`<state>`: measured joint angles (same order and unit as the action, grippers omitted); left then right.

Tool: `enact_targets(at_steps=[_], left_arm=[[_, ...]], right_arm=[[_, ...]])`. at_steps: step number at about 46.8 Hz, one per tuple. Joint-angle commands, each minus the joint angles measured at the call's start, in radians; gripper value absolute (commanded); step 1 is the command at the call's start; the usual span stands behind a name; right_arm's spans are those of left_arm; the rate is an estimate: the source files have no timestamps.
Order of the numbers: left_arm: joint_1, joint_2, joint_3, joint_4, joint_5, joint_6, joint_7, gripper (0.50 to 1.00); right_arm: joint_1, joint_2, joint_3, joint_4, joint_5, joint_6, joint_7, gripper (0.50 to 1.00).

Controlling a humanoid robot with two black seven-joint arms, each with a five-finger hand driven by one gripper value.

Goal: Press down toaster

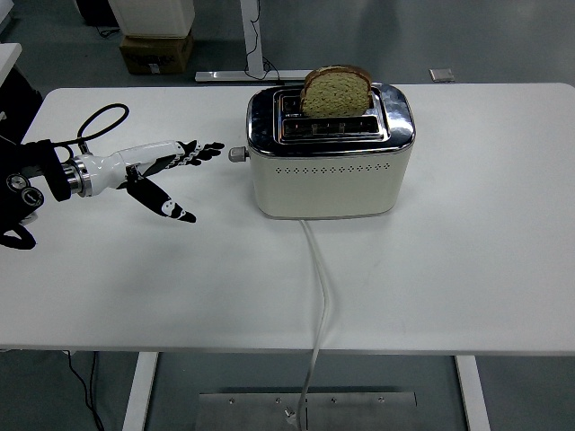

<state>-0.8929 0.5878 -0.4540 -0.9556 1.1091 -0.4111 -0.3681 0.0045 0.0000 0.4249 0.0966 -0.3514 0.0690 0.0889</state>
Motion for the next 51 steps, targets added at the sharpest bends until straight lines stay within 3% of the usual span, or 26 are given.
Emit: enact_targets(at_steps=[1,51], left_arm=[[-0.001,-0.002,0.000,0.000,-0.002,0.000,0.001,1.000],[0.002,-0.029,0.000,0.001,-0.005,-0.002,0.005,1.000]], right_arm=[[0.000,0.000,0.000,0.000,0.000,0.000,0.000,0.998],[0.000,0.000,0.000,0.000,0.000,0.000,0.000,1.000]])
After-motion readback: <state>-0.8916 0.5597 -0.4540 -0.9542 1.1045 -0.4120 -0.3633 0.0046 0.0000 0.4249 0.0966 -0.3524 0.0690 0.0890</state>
